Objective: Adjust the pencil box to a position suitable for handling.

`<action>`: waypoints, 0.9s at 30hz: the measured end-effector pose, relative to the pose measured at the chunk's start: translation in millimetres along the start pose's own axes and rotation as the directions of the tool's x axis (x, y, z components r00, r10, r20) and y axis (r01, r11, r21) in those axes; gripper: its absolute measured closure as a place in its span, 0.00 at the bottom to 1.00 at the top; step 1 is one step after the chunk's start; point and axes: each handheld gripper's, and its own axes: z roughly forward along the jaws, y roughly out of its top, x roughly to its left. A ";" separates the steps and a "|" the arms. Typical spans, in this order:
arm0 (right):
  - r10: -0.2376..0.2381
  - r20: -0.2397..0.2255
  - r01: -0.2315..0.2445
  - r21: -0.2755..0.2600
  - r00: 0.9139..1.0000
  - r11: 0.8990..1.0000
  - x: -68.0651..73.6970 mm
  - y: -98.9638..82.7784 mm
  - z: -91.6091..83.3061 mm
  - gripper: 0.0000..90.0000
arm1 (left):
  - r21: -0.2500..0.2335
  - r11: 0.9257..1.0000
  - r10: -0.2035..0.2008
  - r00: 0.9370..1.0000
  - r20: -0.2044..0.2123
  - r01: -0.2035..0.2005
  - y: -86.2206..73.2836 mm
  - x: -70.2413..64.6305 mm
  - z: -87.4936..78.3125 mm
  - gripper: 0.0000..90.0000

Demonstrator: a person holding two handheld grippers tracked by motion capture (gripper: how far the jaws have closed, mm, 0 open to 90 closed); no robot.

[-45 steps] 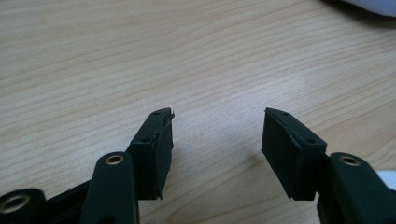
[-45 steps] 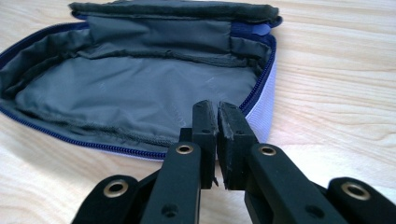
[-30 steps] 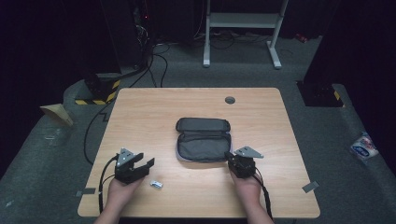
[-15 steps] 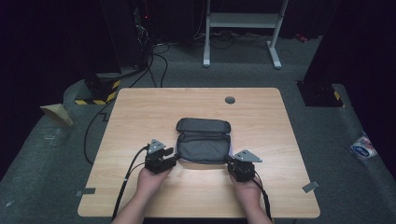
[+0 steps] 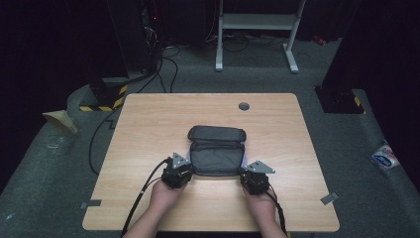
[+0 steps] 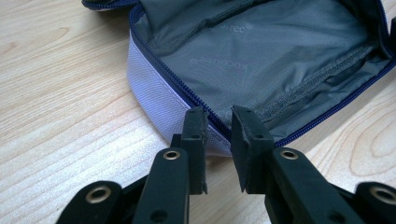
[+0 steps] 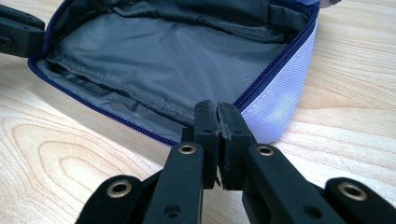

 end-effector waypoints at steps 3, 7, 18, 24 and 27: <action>-0.007 0.000 0.007 0.004 1.000 1.000 0.2 0.2 0.6 0.96 | -0.010 1.000 0.019 1.000 -0.015 -0.019 -1.5 -1.6 -0.6 0.84; 0.017 -0.010 -0.017 -0.028 1.000 0.999 -2.7 3.3 -3.4 0.92 | -0.057 0.998 -0.015 0.999 -0.036 0.013 0.5 -1.2 -4.2 0.79; 0.051 -0.013 -0.052 -0.091 0.999 0.995 -4.5 11.2 -10.3 0.78 | -0.130 0.988 -0.086 0.996 -0.002 0.085 2.7 6.1 -13.6 0.53; 0.062 -0.019 -0.064 -0.137 0.998 0.989 -3.9 17.1 -19.5 0.73 | -0.170 0.982 -0.082 0.996 0.018 0.084 4.1 4.7 -23.3 0.48; 0.069 -0.021 -0.071 -0.161 0.997 0.984 -5.6 20.1 -25.6 0.73 | -0.175 0.982 -0.068 0.998 0.016 0.069 3.7 5.7 -27.1 0.47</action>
